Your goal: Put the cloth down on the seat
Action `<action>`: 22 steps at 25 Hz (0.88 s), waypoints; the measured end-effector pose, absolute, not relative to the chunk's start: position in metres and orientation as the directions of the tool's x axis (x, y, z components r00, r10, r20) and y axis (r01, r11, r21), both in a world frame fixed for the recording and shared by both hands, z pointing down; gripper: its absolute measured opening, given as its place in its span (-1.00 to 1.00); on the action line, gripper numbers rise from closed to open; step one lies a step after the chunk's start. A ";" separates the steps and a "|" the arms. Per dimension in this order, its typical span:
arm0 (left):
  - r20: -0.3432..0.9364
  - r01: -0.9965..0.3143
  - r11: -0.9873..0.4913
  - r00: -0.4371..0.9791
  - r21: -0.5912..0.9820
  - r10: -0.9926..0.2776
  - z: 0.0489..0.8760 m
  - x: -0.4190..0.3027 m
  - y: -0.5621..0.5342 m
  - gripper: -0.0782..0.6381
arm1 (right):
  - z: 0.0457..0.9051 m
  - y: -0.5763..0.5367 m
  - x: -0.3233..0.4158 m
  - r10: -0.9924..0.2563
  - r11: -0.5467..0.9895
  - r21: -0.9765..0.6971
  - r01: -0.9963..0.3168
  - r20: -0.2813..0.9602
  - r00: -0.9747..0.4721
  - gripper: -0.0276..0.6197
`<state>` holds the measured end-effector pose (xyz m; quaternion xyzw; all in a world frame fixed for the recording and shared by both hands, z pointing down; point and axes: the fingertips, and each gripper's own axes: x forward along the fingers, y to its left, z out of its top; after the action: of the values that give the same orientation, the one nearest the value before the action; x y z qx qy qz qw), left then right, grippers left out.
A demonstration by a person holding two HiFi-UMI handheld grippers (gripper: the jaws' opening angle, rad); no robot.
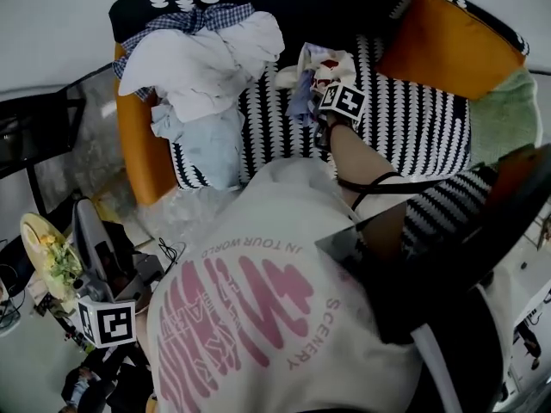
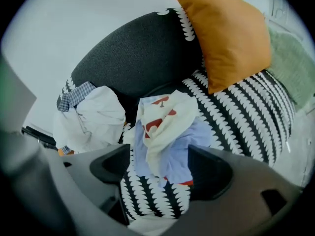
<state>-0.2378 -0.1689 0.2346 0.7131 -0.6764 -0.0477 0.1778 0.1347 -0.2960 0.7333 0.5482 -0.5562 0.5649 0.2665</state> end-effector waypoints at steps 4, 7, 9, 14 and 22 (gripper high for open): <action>0.157 -0.940 -0.049 0.107 0.338 -0.982 0.233 -0.245 -0.147 -0.76 | 0.714 -0.278 0.124 -0.361 -0.235 -0.421 -0.876 0.875 -0.324 0.24; 0.146 -0.936 -0.071 0.128 0.346 -0.981 0.231 -0.252 -0.129 -0.76 | 0.692 -0.266 0.110 -0.408 -0.205 -0.489 -0.848 0.830 -0.381 0.24; 0.135 -0.932 -0.084 0.140 0.352 -0.981 0.229 -0.255 -0.115 -0.76 | 0.672 -0.260 0.098 -0.436 -0.181 -0.550 -0.815 0.788 -0.435 0.24; 0.143 -0.935 -0.143 0.198 0.324 -0.970 0.224 -0.264 -0.075 -0.76 | 0.615 -0.237 0.064 -0.460 -0.073 -0.651 -0.756 0.695 -0.553 0.12; 0.156 -0.904 -0.238 0.309 0.355 -0.938 0.236 -0.277 -0.020 -0.76 | 0.530 -0.182 0.046 -0.619 -0.049 -0.768 -0.639 0.526 -0.584 -0.59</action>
<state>-0.2766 -0.0196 0.2361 0.7855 -0.5863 -0.0447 0.1928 0.0462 -0.1818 0.5298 0.4560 -0.6894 0.5628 0.0089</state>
